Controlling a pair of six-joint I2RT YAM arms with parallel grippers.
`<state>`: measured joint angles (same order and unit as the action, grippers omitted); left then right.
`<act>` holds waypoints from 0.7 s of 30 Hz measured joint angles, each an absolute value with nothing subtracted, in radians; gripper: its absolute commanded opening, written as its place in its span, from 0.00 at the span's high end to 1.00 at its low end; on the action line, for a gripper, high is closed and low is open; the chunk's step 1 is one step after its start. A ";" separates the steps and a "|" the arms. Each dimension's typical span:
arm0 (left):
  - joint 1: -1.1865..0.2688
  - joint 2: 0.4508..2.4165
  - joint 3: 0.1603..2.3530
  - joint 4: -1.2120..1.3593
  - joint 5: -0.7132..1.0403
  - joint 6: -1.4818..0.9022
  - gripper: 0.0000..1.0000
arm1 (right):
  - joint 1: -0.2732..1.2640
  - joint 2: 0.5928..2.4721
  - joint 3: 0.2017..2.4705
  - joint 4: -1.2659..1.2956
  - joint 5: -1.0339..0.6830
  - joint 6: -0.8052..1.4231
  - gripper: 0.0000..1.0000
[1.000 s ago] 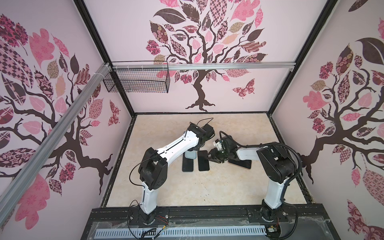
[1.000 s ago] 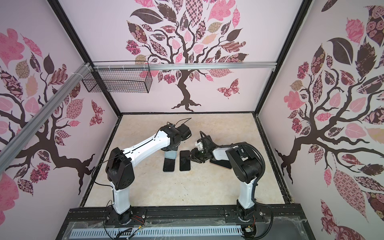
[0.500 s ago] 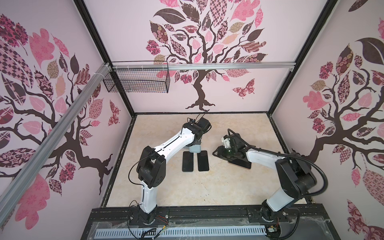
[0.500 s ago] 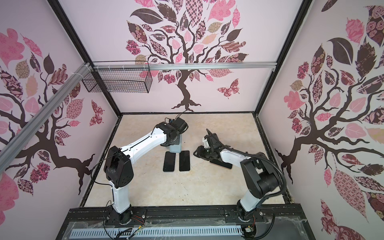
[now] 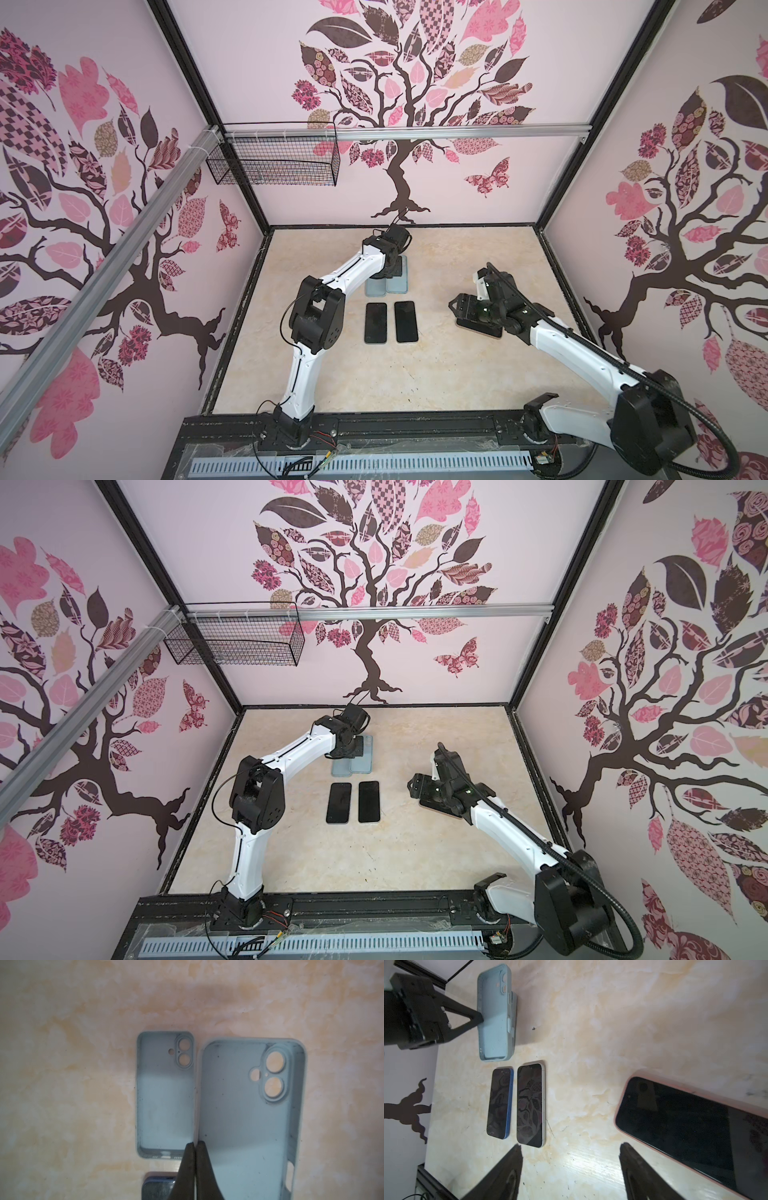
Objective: Take the phone out of the phone case
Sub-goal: 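Set the pale blue case beside the other case with the left gripper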
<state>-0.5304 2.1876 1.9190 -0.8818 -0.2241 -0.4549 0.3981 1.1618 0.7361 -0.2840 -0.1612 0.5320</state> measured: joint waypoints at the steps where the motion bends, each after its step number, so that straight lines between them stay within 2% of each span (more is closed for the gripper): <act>1: -0.530 2.203 1.946 -0.879 -0.216 -0.450 1.00 | 0.398 1.136 0.726 -0.297 -0.144 0.527 0.15; 3: -0.531 2.224 1.979 -0.875 -0.206 -0.444 1.00 | 0.398 1.095 0.710 -0.322 -0.116 0.523 0.10; 6: -0.530 2.265 2.038 -0.884 -0.196 -0.441 1.00 | 0.398 1.046 0.700 -0.358 -0.078 0.514 0.08; 21: -0.517 2.404 2.116 -0.926 -0.170 -0.444 1.00 | 0.398 1.016 0.700 -0.431 -0.019 0.490 0.07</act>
